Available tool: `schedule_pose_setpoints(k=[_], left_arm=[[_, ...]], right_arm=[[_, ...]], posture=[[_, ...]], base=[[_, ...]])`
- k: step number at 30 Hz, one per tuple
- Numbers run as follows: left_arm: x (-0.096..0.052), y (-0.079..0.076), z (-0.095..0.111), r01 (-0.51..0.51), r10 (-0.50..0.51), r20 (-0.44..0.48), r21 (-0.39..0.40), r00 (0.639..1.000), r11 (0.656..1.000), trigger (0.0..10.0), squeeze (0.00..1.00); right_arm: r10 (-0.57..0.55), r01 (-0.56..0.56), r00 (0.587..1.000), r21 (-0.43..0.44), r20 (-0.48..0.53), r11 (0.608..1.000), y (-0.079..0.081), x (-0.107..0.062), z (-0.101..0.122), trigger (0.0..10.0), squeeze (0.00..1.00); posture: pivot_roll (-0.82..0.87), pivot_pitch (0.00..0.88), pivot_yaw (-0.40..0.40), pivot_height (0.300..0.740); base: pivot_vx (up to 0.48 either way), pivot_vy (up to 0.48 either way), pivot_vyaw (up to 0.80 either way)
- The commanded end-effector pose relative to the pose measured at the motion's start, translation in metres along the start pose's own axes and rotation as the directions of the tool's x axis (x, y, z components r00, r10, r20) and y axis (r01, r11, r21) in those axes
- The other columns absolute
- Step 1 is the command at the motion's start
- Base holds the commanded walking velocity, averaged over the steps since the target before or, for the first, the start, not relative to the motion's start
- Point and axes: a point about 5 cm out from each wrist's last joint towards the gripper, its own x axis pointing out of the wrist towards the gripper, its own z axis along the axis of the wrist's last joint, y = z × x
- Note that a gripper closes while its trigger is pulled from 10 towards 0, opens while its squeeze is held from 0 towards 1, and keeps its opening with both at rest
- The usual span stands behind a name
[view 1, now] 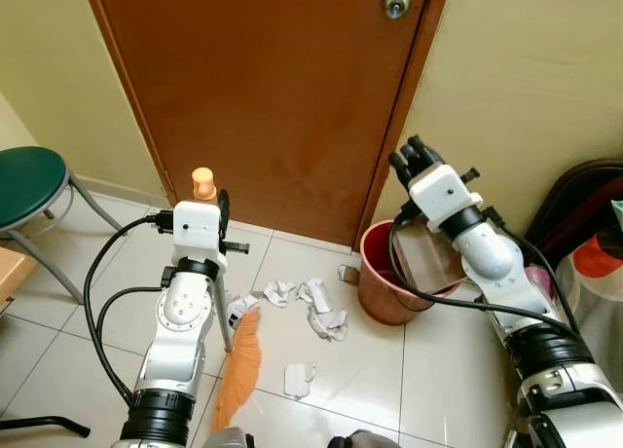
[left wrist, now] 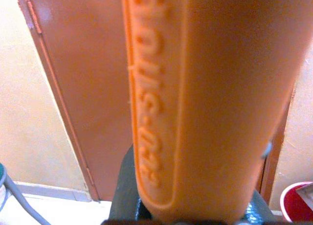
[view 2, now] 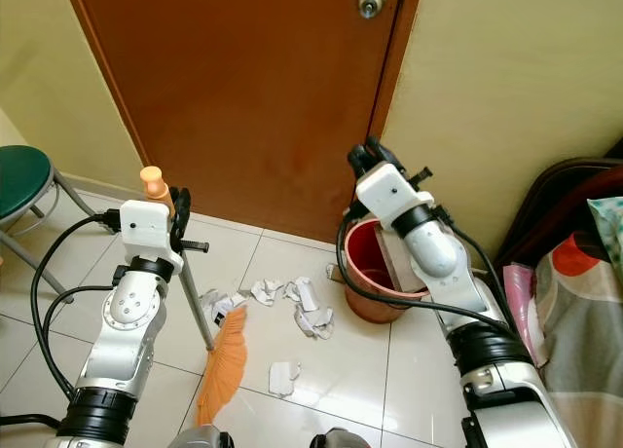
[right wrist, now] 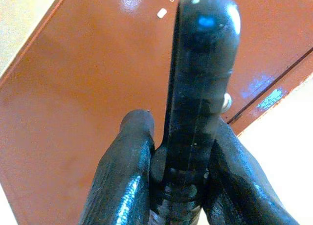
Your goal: Sweep floor
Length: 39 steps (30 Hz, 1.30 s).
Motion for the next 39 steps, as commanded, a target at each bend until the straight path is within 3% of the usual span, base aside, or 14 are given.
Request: schedule_pose_setpoints(k=[1, 10, 24, 39], left_arm=[[0.004, -0.001, 0.006, -0.003, 0.004, 0.033, -0.023, 0.999, 1.000, 10.0, 0.00], [0.004, -0.001, 0.006, -0.005, 0.006, 0.032, -0.023, 0.999, 1.000, 10.0, 0.00], [0.004, -0.001, 0.005, -0.010, 0.011, 0.026, -0.029, 1.000, 1.000, 10.0, 0.00], [0.004, 0.001, 0.005, -0.012, 0.012, 0.023, -0.030, 1.000, 0.999, 10.0, 0.00]], right_arm=[[-0.006, 0.008, 1.000, -0.068, 0.025, 0.998, -0.010, -0.001, 0.002, 10.0, 0.00], [0.019, -0.013, 0.999, -0.186, 0.031, 0.982, -0.018, -0.002, 0.001, 10.0, 0.00], [0.084, -0.081, 0.996, -0.213, 0.004, 0.974, -0.014, -0.007, -0.004, 10.0, 0.00], [0.141, -0.146, 0.989, -0.267, -0.036, 0.953, -0.021, -0.013, -0.011, 10.0, 0.00]], posture=[[-0.05, 0.000, -0.053, 0.740], [-0.05, 0.000, -0.052, 0.740], [-0.06, 0.000, -0.051, 0.740], [-0.06, 0.000, -0.049, 0.740]], base=[[0.000, 0.000, 0.00], [0.000, 0.000, 0.00], [0.000, 0.000, 0.00], [0.000, 0.000, 0.00]])
